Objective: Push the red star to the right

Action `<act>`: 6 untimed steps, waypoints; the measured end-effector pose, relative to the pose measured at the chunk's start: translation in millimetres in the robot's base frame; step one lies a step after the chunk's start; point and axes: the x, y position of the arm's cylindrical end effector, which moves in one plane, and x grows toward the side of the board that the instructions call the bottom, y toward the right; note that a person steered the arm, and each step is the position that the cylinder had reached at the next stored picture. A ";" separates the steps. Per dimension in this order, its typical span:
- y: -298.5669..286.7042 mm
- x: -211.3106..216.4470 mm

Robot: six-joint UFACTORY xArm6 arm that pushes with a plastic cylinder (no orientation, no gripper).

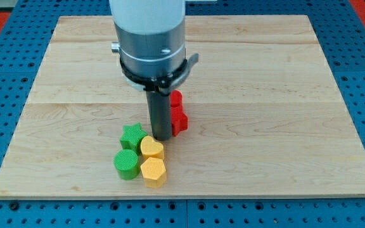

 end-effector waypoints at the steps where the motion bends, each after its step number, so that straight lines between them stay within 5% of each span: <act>1: -13.6 -27.0; 4: -88.6 -44.9; 6: 91.1 -32.3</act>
